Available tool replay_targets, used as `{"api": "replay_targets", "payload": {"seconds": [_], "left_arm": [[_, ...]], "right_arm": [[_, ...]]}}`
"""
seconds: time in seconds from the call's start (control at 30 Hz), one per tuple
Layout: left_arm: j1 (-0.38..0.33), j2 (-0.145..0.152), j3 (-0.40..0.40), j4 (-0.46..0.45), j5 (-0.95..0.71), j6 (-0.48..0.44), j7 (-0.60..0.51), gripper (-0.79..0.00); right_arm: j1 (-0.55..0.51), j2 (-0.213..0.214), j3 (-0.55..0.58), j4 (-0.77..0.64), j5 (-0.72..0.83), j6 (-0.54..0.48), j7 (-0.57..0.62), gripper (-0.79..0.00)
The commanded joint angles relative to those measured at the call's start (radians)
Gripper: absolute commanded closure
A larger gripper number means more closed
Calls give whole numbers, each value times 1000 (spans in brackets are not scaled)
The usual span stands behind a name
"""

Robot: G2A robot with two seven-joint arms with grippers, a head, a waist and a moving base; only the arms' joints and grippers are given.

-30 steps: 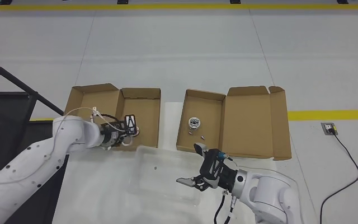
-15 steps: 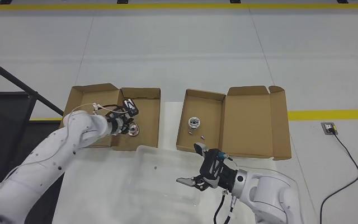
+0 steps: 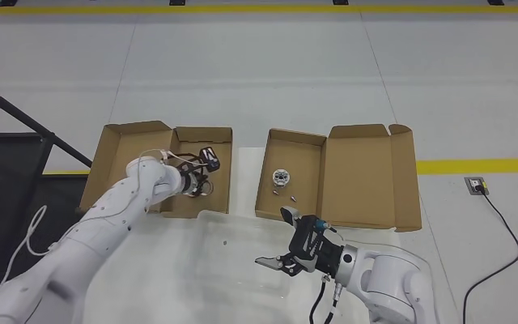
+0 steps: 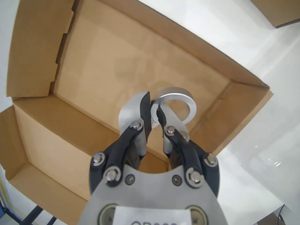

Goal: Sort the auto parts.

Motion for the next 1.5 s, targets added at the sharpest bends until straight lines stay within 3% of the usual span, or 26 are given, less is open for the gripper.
{"api": "replay_targets", "payload": {"seconds": [0.0,0.1,0.13,0.17,0.47,0.8,0.97,1.13,1.27,1.33,1.47], "left_arm": [[-4,-29,3,45,12,1,9,0],[-8,-67,4,104,27,-4,22,-6],[-10,-79,3,122,32,-6,28,-102],[-12,-89,1,140,36,-9,34,-148],[-23,-167,-17,268,76,-32,77,-372],[-57,-205,-55,359,133,-55,141,-391],[-77,-195,-88,373,162,-58,195,-403],[-87,-167,-140,349,166,-70,254,-413],[-78,-130,-198,291,151,-91,297,-416],[-69,-106,-229,252,158,-93,302,-453],[-10,-51,-312,112,159,-51,306,-471]], "right_arm": [[0,0,0,0,0,0,0,-785],[0,0,0,0,0,0,0,-785],[0,0,0,0,0,0,0,-785],[0,0,0,0,0,0,0,-785],[0,0,0,0,0,0,0,-785],[0,0,0,0,0,0,0,-785],[0,0,0,0,0,0,0,-785],[0,0,0,0,0,0,0,-785],[0,0,0,0,0,0,0,-785],[0,0,0,0,0,0,0,-785],[0,0,0,0,0,0,0,-785]]}}
